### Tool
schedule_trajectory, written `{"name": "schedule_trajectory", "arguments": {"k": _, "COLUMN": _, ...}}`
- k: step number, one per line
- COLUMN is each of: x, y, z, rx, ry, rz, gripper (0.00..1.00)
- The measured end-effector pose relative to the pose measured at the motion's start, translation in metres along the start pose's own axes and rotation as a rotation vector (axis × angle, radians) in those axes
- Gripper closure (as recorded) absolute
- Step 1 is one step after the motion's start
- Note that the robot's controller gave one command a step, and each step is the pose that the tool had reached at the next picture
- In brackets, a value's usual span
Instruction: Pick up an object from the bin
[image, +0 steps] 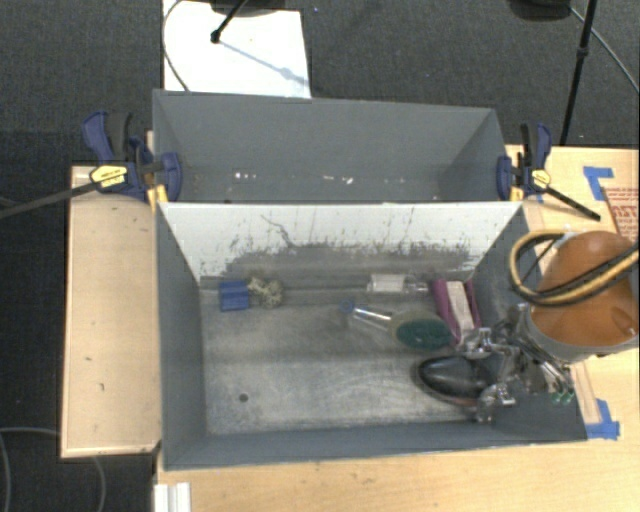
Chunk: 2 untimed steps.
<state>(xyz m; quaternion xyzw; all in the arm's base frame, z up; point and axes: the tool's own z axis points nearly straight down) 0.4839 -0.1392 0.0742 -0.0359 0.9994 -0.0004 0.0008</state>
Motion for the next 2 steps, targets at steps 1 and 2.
{"name": "schedule_trajectory", "arguments": {"k": 1, "x": -0.001, "y": 0.0, "z": -0.01, "rx": 0.0, "ry": -0.004, "rz": 0.001, "gripper": 1.0}}
{"name": "schedule_trajectory", "arguments": {"k": 2, "x": -0.003, "y": -0.001, "z": -0.077, "rx": 0.002, "ry": -0.006, "rz": 0.005, "gripper": 1.0}}
